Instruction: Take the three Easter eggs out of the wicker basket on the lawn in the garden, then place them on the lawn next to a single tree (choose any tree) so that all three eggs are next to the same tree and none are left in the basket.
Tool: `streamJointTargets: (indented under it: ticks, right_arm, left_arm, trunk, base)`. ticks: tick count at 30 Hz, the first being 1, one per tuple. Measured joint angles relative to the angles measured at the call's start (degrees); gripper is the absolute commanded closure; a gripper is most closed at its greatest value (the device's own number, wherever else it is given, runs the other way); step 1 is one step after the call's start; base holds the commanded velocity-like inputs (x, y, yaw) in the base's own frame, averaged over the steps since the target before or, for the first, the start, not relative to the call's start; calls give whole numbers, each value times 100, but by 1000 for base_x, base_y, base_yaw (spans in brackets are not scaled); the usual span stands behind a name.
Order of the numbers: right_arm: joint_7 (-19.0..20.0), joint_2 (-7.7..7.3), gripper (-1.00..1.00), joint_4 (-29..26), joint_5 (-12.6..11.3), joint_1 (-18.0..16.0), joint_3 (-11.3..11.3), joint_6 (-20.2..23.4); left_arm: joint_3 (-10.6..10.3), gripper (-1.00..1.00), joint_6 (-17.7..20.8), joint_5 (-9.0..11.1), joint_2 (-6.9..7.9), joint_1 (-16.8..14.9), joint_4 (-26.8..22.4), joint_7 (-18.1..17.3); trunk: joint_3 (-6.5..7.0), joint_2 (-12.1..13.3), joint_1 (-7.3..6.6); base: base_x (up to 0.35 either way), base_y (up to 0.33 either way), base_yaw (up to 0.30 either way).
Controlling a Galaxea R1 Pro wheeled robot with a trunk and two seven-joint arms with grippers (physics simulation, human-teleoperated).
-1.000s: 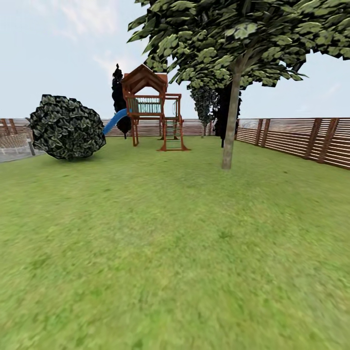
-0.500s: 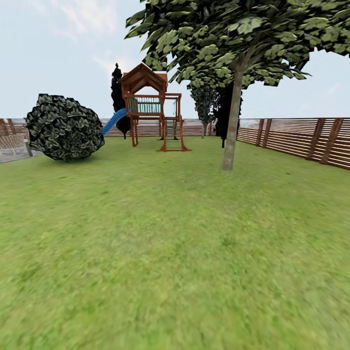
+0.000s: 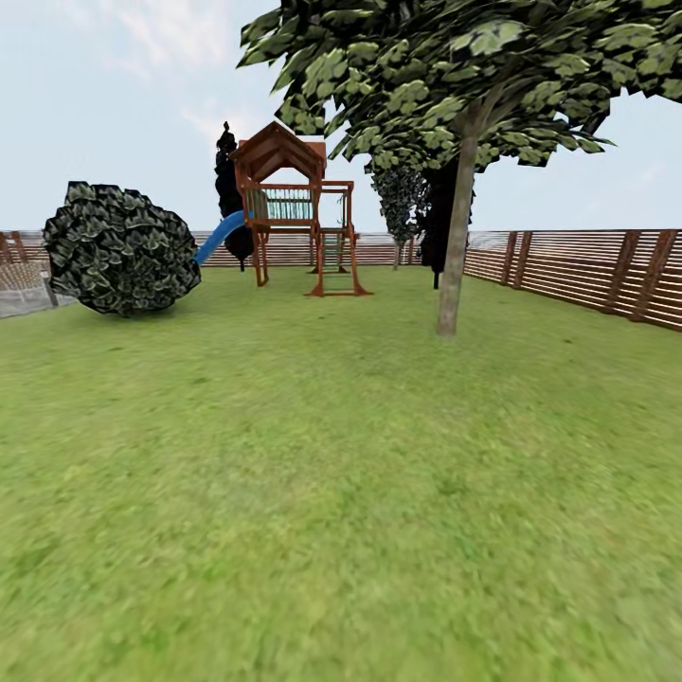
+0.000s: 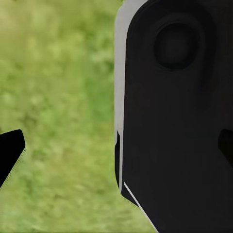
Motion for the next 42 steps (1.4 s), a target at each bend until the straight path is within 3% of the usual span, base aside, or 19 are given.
streamJointTargets:
  ticks: [42]
  right_arm:
    - [1,0,-100,1,0,0,0,0]
  left_arm:
    - [0,-100,0,0,0,0,0,2]
  trunk:
    - [0,0,0]
  base:
    - [325,0,0]
